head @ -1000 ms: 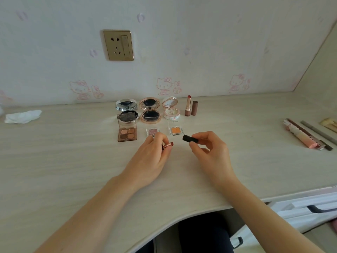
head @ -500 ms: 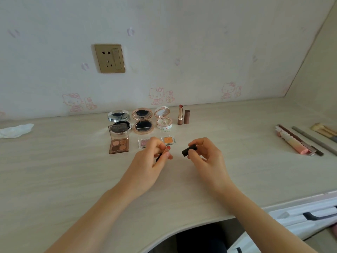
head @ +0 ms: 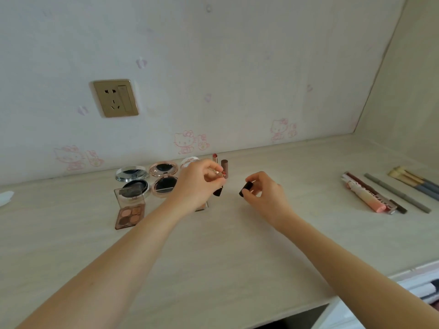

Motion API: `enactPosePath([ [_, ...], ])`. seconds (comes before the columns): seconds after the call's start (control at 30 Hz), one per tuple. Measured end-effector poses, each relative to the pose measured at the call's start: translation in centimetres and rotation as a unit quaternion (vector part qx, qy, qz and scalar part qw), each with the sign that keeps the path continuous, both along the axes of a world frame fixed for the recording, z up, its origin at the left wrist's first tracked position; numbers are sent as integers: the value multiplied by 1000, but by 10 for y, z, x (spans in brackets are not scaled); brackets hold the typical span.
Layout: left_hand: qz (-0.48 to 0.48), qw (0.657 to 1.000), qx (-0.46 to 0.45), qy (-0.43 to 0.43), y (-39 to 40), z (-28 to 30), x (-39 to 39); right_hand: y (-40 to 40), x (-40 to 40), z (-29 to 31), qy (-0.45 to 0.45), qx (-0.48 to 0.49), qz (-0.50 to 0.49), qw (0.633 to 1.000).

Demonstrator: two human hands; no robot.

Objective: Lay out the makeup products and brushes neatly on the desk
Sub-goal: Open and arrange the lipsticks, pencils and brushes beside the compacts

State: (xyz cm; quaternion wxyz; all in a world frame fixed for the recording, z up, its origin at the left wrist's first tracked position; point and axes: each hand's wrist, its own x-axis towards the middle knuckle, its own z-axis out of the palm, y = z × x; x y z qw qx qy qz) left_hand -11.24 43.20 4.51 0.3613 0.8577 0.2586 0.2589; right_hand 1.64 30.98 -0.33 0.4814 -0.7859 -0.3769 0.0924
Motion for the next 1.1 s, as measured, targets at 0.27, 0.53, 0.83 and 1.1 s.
enactPosePath([
  [0.27,71,994,45,75,13,-5,40,36,26,-9,-77,-65,32,994],
  [0.53,97,986,73,113,23,-20,56,53,31,-16,-118,-75,53,989],
  [0.83,116,977,112,139,17,-19,68,62,33,-14,-106,-72,36,991],
  [1.1,144,965,151,157,14,-17,68,65,34,-15,-125,-82,33,988],
])
